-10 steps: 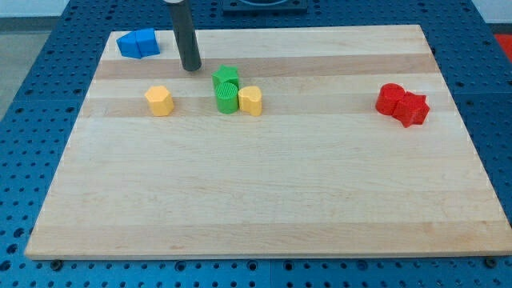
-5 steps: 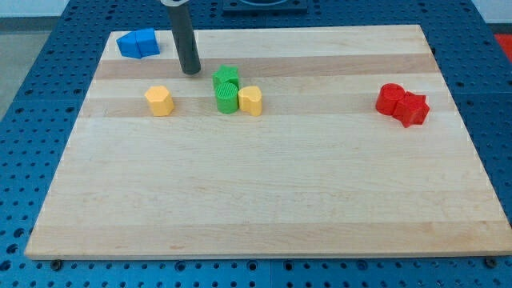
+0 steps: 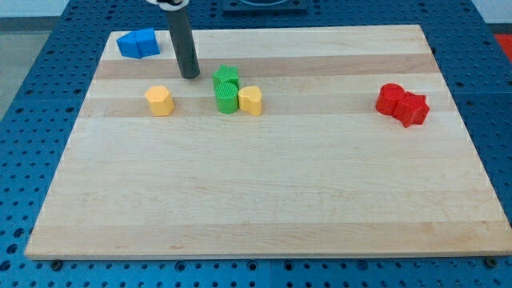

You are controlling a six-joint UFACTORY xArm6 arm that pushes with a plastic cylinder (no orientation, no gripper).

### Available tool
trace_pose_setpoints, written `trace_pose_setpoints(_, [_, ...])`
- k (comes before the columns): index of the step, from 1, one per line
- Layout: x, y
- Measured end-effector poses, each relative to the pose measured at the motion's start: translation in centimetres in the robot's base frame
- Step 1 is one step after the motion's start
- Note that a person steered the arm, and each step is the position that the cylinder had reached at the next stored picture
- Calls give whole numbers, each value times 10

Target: Slightly move the yellow hexagon downwards

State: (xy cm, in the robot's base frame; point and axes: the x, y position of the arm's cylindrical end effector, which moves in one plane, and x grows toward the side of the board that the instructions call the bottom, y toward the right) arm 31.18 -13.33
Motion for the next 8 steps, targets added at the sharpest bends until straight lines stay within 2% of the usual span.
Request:
trace_pose_setpoints(5, [16, -14])
trace_pose_setpoints(7, [71, -7])
trace_pose_setpoints(8, [97, 24])
